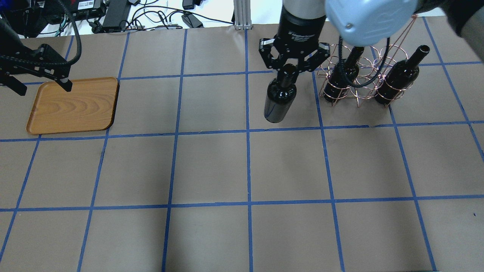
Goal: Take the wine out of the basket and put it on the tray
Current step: 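Lift the bottle out of the rack and set it upright on the table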
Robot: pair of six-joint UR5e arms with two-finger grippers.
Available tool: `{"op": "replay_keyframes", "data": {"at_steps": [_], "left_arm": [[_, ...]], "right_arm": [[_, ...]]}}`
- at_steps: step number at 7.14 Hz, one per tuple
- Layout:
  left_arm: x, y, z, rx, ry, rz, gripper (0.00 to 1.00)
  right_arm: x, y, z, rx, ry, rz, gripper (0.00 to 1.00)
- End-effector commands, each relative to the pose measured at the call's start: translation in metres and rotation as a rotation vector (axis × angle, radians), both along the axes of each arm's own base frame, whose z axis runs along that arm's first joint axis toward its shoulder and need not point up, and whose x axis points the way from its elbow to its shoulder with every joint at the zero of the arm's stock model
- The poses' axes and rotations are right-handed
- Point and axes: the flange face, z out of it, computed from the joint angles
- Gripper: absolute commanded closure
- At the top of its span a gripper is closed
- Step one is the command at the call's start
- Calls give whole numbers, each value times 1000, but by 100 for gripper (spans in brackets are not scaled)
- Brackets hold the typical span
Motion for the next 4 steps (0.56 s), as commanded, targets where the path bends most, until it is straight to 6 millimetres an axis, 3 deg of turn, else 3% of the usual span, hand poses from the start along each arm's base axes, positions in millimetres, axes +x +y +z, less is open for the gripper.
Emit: {"op": "replay_keyframes", "data": {"at_steps": [1,4], "left_arm": [[27,-1,-5,9,3,34,0],[37,-5,-13,24,8,19,0]], "right_arm": [[67,28,-29,28,10,-37,100],[115,48,-59,43,18,-45,100]]}}
